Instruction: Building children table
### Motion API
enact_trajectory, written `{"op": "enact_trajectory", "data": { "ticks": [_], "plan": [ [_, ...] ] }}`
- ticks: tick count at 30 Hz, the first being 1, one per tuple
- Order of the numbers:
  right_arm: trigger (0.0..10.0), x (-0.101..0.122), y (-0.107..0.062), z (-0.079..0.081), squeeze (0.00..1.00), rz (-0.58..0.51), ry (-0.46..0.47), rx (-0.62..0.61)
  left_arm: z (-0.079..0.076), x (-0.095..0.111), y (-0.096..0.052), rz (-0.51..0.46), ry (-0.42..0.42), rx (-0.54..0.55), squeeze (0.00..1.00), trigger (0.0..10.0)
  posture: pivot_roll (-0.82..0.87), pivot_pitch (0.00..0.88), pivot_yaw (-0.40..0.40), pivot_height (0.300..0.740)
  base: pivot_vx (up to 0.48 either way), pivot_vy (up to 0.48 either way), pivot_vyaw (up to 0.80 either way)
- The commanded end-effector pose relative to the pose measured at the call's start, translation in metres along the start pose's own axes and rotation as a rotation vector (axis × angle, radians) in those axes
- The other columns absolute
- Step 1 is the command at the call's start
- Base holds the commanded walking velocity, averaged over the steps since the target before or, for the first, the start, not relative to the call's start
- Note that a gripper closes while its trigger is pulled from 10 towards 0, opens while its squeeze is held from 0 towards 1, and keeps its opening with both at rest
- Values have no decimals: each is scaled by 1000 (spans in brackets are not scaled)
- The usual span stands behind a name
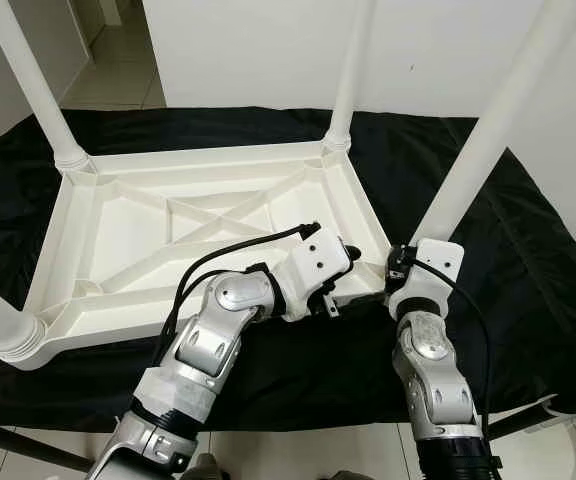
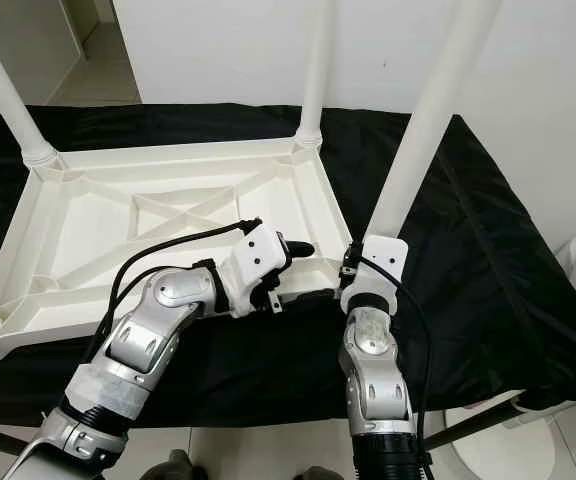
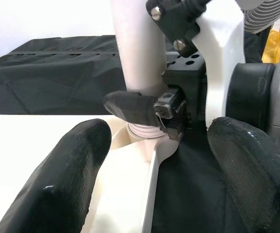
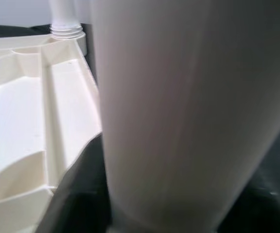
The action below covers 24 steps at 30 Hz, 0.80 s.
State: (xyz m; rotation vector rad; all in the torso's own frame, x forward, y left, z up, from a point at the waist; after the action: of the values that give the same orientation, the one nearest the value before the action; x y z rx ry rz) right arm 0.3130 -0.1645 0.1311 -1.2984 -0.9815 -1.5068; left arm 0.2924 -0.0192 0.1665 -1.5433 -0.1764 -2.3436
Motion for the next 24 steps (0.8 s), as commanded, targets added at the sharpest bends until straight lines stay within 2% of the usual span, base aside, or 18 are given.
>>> {"op": "enact_trajectory", "data": {
  "ticks": [1,2,3,5,10,11,12,13,18,19,20,23,24],
  "plan": [
    [10000,-5,-6,-3,780,14,25,-49,4,-3,0,18,-10,73,0,10000,-42,1,-7,740,0,0,0],
    [10000,-5,-6,-3,780,14,25,-49,4,-3,0,18,-10,73,0,10000,-42,1,-7,740,0,0,0],
    [10000,-2,-6,-4,1000,1,26,-38,4,-3,-1,20,-10,74,0,10000,-41,2,-8,740,0,0,0],
    [10000,0,-7,-6,1000,-8,43,-22,4,-4,-1,21,-10,73,0,10000,-40,1,-9,740,0,0,0],
    [10000,3,-8,-16,1000,-2,56,138,3,-6,-7,29,-2,53,0,10000,-38,0,-8,740,0,0,0],
    [10000,3,-8,-16,1000,-2,56,138,3,-6,-7,29,-2,53,0,10000,-38,0,-8,740,0,0,0],
    [10000,2,-8,-18,604,5,48,167,2,-6,-8,28,0,41,0,10000,-37,0,-8,740,0,0,0],
    [10000,1,-9,-20,0,12,38,197,1,-6,-9,26,0,31,0,10000,-37,0,-8,740,0,0,0],
    [10000,-4,-9,-29,0,41,11,292,-3,-5,-13,17,2,-10,0,10000,-38,0,-5,740,0,0,0],
    [10000,-4,-8,-33,0,47,-22,380,-9,-4,-16,8,-6,-51,0,10000,-39,0,-3,740,0,0,0],
    [10000,-4,-8,-33,0,47,-22,380,-9,-4,-16,8,-6,-51,0,10000,-39,0,-3,740,0,0,0],
    [10000,-1,-3,-34,0,52,-96,530,-15,-5,-20,4,-14,-90,0,10000,-37,0,-2,740,0,0,0],
    [10000,-1,-3,-34,0,52,-96,530,-15,-5,-20,4,-14,-90,0,10000,-37,0,-2,740,0,0,0]
  ]
}}
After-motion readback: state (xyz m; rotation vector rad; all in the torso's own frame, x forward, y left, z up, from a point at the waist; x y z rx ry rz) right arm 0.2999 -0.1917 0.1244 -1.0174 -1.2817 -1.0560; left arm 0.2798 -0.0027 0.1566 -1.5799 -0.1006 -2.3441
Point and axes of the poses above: a point about 5 cm out from each wrist's last joint towards the gripper, its own y axis pointing out of the wrist towards the gripper, its own x axis along the axis of the wrist's last joint, z = x × y, the point moved 4 cm from there along y, pointing out of the wrist towards the gripper, and after that the axes turned 8 degrees about y, right-handed, at the moved point
